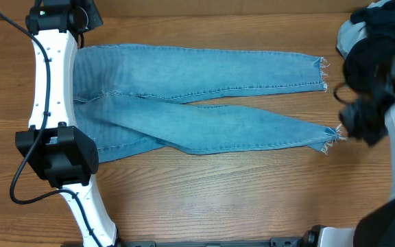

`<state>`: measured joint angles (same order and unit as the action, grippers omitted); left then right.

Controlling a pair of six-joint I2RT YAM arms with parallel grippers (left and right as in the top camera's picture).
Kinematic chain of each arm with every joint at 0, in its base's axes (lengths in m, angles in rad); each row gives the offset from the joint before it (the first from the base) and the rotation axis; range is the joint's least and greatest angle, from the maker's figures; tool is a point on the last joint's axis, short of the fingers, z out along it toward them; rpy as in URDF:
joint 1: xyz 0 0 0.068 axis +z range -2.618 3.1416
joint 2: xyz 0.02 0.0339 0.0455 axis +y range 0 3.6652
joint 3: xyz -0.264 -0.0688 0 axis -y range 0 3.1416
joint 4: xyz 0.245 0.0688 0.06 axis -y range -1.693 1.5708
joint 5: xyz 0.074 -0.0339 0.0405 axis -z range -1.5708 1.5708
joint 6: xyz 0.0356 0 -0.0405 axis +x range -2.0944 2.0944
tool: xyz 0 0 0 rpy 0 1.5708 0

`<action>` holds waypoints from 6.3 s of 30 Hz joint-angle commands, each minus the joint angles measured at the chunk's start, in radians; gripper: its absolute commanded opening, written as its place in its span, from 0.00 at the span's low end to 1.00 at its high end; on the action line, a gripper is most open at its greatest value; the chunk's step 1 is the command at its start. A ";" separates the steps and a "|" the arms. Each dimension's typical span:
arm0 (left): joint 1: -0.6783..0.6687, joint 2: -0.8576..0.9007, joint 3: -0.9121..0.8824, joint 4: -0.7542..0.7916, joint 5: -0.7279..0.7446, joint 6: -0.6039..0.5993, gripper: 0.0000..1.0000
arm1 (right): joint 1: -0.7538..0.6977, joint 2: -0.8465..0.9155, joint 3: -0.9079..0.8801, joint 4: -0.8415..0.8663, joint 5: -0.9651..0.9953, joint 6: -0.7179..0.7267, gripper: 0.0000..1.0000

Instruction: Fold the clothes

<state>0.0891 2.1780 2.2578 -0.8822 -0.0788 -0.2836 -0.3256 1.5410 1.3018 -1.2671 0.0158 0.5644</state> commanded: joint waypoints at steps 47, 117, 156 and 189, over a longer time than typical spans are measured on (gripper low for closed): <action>-0.038 0.006 0.003 -0.014 0.047 0.026 0.05 | -0.063 0.258 -0.314 0.655 -0.208 0.090 0.04; -0.179 -1.023 -1.190 -0.097 -0.028 -0.522 0.20 | -0.043 0.161 0.303 0.417 -0.178 -0.068 0.04; 0.168 -1.141 -1.801 0.457 -0.133 -0.733 1.00 | -0.043 0.161 0.303 0.394 -0.201 -0.127 0.04; 0.294 -0.850 -1.680 0.764 0.151 -0.610 0.04 | -0.043 0.161 0.303 0.374 -0.148 -0.089 0.04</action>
<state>0.3817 1.3914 0.4812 -0.1101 0.0036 -0.9352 -0.3588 1.7325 1.5726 -0.8841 -0.1909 0.4480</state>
